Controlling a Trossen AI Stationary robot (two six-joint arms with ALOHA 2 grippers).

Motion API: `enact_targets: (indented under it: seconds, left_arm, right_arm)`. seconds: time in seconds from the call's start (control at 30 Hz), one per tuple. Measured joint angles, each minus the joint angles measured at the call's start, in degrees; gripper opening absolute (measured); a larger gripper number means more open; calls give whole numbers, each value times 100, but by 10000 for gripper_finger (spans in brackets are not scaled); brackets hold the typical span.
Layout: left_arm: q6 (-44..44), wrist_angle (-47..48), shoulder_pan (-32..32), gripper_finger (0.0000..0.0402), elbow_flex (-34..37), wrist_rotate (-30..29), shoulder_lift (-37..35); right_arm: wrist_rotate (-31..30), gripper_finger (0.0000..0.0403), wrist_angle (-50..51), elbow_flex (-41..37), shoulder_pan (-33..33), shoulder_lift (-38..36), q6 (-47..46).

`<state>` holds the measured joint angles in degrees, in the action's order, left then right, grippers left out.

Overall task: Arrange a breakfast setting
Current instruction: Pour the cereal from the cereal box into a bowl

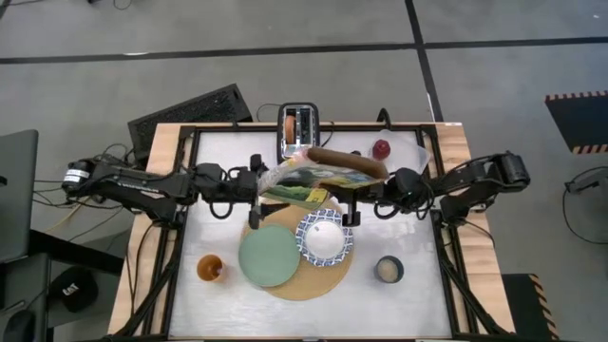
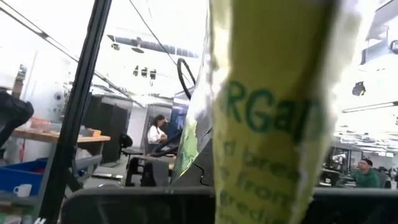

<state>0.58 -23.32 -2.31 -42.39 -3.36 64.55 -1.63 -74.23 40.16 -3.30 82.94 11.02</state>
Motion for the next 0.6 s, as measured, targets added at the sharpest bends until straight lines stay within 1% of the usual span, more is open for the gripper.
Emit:
enact_targets:
  seconds: [0.07,0.1,0.27,0.37,0.47,0.6]
  left_arm:
    - [-26,-215,-2,334,0,264,80]
    - [-28,-362,-2,334,0,294,120]
    - [76,-653,-4,334,-1,87,123]
    - [87,-831,-4,323,0,125,124]
    - [103,-858,-4,295,0,47,128]
    - [178,-860,-9,234,0,-124,128]
  right_arm:
    - [48,23,-126,44,31,98,-7]
    - [48,23,-226,60,45,135,-8]
    - [46,23,-663,163,45,399,1]
    - [46,23,-688,181,82,441,-4]
    - [44,24,-680,184,76,441,-2]
    - [44,25,-672,184,76,441,1]
